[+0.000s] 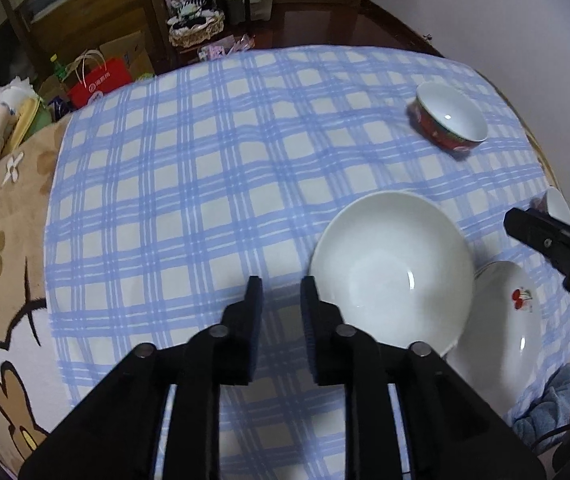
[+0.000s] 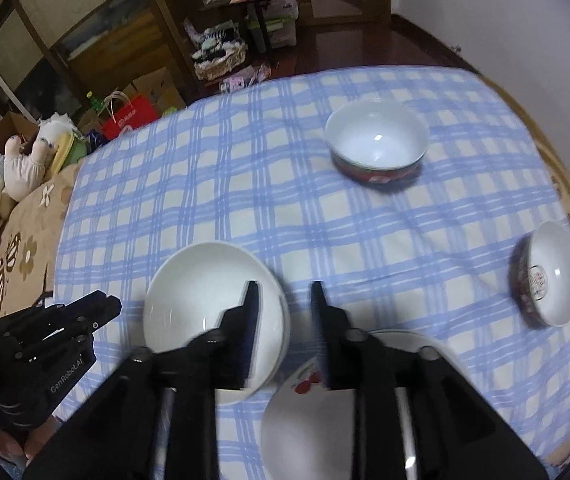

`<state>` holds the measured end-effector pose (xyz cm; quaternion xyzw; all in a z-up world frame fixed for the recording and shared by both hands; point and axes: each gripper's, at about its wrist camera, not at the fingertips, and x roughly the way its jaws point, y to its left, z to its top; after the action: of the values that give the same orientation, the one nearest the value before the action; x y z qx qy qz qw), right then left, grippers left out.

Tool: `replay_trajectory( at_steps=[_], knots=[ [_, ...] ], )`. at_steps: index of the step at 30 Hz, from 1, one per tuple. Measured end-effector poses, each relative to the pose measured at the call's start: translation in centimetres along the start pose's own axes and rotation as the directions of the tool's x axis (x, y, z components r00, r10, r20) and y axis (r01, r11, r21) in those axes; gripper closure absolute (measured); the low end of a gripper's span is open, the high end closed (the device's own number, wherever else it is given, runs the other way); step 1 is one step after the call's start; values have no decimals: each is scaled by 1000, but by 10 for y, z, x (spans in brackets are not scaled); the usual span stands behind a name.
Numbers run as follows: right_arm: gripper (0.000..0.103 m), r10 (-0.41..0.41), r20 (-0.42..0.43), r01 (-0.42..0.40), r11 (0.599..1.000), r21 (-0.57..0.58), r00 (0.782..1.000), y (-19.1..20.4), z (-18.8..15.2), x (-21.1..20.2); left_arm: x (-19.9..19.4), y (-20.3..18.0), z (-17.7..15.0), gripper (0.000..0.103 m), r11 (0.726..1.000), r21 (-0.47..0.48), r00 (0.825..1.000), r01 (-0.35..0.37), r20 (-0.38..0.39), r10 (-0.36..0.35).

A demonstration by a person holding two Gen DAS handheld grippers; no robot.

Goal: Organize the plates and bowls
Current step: 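Lower the white bowl onto the cloth and open both tools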

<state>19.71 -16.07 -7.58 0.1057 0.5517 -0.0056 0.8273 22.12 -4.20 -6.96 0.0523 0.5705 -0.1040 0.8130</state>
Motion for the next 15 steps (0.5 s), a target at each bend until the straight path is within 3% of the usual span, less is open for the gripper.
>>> replay_trajectory(
  at_steps=[3, 6, 8, 10, 12, 14, 15],
  knots=[
    [64, -24, 20, 24, 1000, 0, 1000, -6, 3, -15, -11, -7, 1, 76, 999, 15, 999, 33, 9, -33],
    [61, -78, 43, 79, 997, -17, 996, -10, 6, -32, -23, -13, 1, 44, 999, 11, 998, 52, 41, -52],
    [48, -76, 62, 78, 997, -17, 995, -14, 7, -42, -36, -20, 1, 40, 999, 32, 995, 29, 90, -31],
    [43, -84, 92, 86, 996, -15, 992, -20, 7, -57, -44, -26, 2, 29, 998, 58, 995, 14, 102, -20],
    [36, -103, 114, 107, 994, -24, 988, -25, 7, -68, -52, -31, 5, 26, 998, 68, 994, 1, 105, -8],
    [16, -127, 150, 133, 990, -35, 981, -31, 7, -80, -56, -34, 10, 25, 998, 67, 995, -16, 104, 9],
    [12, -137, 163, 145, 989, -37, 977, -33, 8, -84, -59, -36, 13, 25, 998, 64, 994, -27, 107, 20]
  ],
)
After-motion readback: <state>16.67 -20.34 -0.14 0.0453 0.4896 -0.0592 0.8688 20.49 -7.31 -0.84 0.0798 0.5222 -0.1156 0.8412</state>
